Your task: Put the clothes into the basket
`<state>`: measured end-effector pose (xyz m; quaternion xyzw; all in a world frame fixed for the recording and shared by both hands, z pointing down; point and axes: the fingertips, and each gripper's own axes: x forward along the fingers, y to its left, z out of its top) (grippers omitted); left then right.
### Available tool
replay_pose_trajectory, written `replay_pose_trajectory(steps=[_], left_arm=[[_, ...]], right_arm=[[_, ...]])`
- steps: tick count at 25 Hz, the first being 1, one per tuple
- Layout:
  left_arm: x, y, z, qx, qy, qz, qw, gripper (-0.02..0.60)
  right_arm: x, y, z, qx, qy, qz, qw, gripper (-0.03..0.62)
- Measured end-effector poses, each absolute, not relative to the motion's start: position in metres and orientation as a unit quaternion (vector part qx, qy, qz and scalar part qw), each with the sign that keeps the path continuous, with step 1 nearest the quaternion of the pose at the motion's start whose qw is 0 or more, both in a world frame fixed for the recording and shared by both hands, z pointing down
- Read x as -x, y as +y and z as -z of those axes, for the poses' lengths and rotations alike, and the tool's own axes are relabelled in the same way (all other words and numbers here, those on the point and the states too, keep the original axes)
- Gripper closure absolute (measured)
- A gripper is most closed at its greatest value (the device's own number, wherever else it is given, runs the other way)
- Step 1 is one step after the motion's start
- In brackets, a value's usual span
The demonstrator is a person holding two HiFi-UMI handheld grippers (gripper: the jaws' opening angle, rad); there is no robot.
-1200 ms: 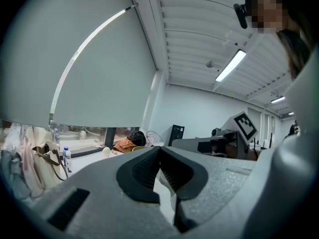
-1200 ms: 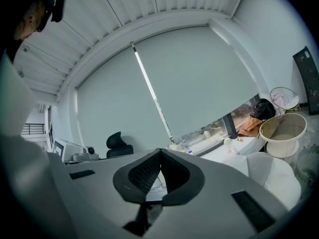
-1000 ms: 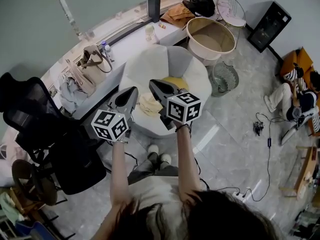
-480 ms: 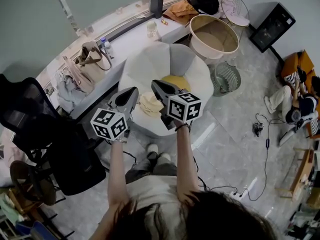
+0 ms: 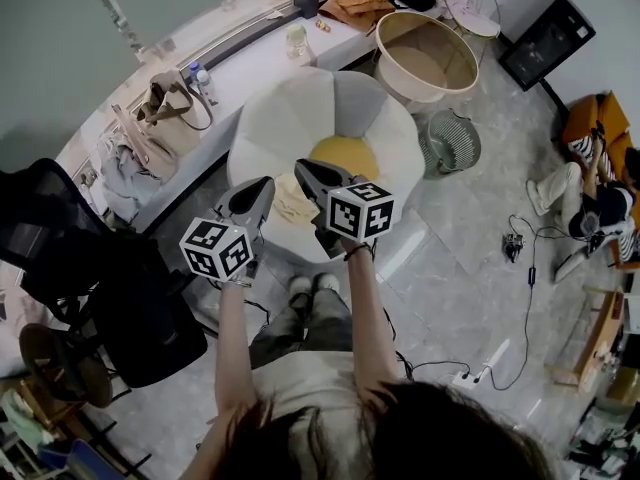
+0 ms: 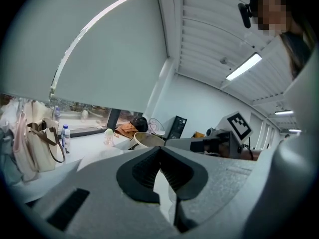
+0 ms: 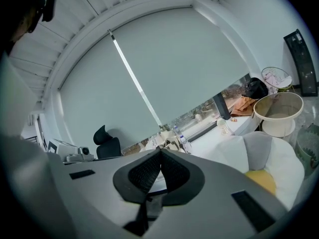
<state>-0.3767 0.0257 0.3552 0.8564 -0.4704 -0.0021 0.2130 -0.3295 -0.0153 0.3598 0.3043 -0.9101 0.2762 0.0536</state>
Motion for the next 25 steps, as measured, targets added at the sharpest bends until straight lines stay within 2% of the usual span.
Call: replay_pose_trajectory(steps=[11,17,22,25], left_arm=[[0.379,-0.003,-0.391,-0.838,-0.486,-0.012,0.247,0.571],[0.381,-0.022,-0.413,-0.837,-0.481,-0.023,0.260,0.571],[0.386,-0.032,-0.451,-0.835,-0.476,-0.034,0.274,0.571],[0.389,-0.037,-0.474,-0.834,-0.472,-0.051,0.282,0.571]], right_arm=[[0.340,-0.058,-0.387,-0.261,-0.923,-0.266,0.100,0.585],[0.344,-0.081,-0.406,-0.245,-0.924,-0.273,0.105,0.585],[0.342,-0.101,-0.442,-0.262,-0.919,-0.285,0.079,0.585],[0.341,-0.109,-0.469,-0.264,-0.915,-0.290,0.096,0.585]])
